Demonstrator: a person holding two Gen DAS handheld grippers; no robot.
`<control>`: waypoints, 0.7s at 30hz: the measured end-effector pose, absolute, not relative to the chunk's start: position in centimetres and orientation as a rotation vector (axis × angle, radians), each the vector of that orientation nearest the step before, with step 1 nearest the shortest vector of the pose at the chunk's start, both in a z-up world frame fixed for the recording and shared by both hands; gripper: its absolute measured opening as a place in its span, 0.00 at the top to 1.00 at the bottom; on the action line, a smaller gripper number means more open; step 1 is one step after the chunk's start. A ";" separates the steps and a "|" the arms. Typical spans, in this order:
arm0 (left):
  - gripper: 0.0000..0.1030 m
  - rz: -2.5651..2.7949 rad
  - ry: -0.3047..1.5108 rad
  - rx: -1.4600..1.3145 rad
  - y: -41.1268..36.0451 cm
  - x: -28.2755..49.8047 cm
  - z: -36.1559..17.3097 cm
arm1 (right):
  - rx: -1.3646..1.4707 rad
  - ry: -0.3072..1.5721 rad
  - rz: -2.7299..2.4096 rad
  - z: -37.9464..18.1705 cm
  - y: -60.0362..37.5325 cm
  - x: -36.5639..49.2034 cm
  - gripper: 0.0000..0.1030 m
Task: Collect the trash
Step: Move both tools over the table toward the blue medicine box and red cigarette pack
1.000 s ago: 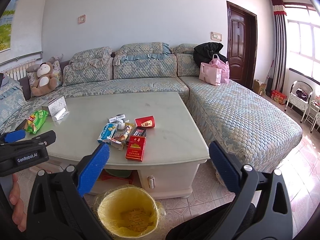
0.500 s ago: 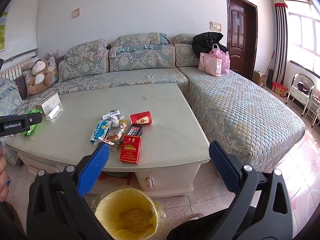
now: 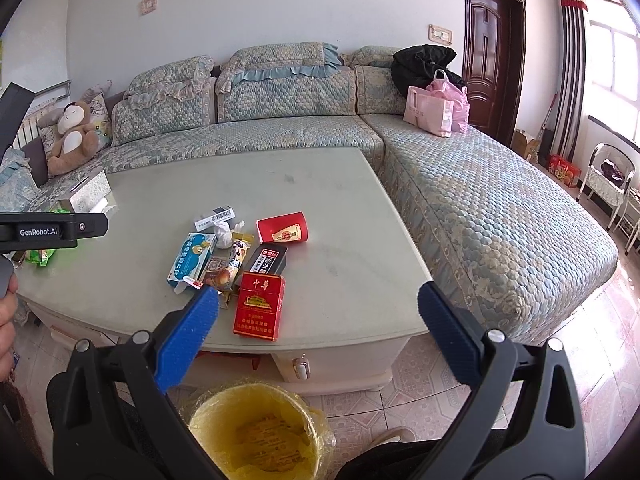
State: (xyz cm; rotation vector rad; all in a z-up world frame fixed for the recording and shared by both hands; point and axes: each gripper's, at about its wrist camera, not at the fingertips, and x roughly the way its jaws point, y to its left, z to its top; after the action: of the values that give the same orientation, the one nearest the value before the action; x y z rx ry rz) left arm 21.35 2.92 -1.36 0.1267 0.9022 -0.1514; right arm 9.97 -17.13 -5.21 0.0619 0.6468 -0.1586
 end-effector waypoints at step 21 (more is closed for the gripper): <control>0.06 -0.184 1.073 0.206 1.3 33.2 -10.1 | 0.141 0.834 -0.109 -12.1 -17.0 18.4 0.05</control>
State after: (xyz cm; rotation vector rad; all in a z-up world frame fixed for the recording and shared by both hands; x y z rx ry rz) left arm 33.17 1.31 -10.05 0.2063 1.0733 -0.1836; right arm 18.35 -16.99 -12.05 0.1414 0.8340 -0.1088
